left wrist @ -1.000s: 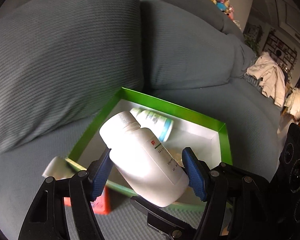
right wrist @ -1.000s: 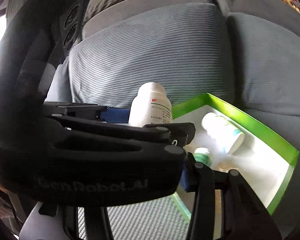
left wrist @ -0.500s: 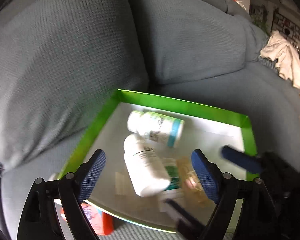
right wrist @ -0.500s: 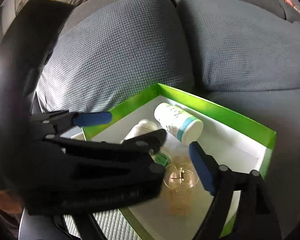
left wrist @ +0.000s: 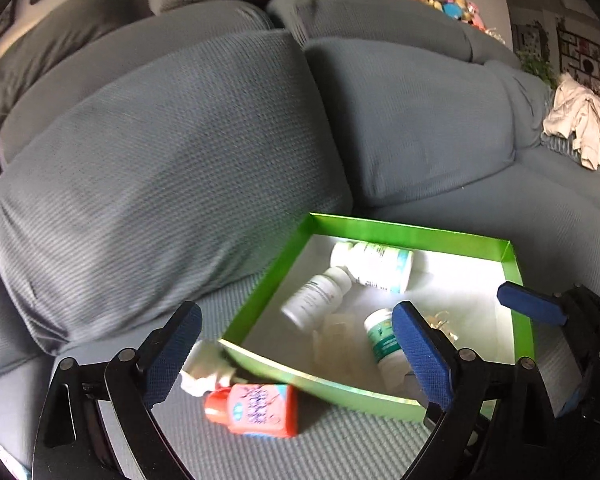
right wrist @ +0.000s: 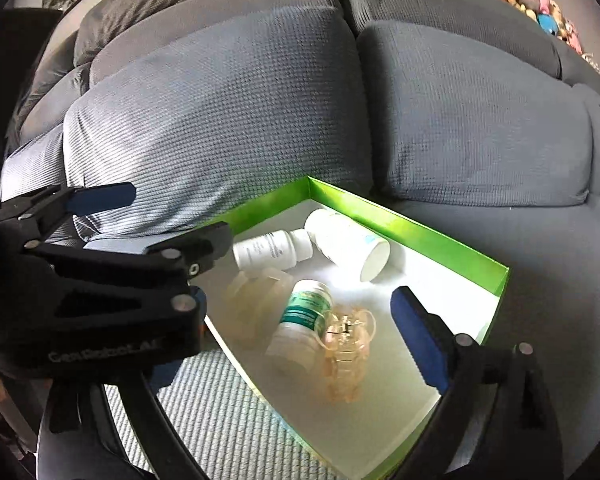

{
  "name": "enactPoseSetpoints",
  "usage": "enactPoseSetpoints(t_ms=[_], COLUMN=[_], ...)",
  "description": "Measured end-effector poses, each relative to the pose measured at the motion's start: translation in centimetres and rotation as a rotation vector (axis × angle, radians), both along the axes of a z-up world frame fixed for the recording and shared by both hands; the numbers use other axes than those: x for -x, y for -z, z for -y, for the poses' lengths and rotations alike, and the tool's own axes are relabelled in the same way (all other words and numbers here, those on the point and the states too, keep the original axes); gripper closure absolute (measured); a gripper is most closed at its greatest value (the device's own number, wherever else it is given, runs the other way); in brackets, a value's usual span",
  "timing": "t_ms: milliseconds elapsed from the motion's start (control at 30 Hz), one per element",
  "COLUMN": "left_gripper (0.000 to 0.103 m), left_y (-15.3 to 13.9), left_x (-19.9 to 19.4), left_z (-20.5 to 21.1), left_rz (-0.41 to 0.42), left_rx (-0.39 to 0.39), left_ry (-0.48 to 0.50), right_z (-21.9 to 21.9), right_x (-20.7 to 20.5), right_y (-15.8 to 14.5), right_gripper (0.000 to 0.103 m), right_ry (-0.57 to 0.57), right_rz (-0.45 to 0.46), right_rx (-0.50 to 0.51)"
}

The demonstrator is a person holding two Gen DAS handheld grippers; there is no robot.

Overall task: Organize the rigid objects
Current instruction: 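Withdraw the right tool toward the orange-red bottle on the seat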

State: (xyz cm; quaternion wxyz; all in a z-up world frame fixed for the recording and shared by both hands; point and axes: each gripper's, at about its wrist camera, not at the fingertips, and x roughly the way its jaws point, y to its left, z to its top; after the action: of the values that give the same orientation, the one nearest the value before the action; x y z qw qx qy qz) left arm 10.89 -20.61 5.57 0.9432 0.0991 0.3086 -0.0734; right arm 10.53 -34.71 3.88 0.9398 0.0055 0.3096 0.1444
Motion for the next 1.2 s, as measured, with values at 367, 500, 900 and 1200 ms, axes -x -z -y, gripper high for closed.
enactPoseSetpoints(t_ms=[367,500,900,1200], left_gripper=[0.007,0.007,0.007,0.007], left_y=[0.3,2.3,7.5,8.6], left_x=[3.5,4.6,7.3,6.4], left_z=[-6.8,-11.5,-17.1,-20.5], left_rz=[-0.051,-0.119,-0.234,-0.239], left_rx=[0.058,0.102,0.219,0.245], left_ry=[-0.077,-0.147,-0.207,-0.252], right_z=[-3.0,-4.9,-11.5,-15.1], right_x=[3.8,4.9,2.1,-2.3], right_y=[-0.5,-0.1,5.5,9.0], right_gripper=[0.005,0.005,0.006,0.008], right_ry=[-0.058,-0.122,-0.303,-0.373], right_rz=[0.020,0.002,-0.163,-0.311], right_rx=[0.021,0.054,0.096,0.040])
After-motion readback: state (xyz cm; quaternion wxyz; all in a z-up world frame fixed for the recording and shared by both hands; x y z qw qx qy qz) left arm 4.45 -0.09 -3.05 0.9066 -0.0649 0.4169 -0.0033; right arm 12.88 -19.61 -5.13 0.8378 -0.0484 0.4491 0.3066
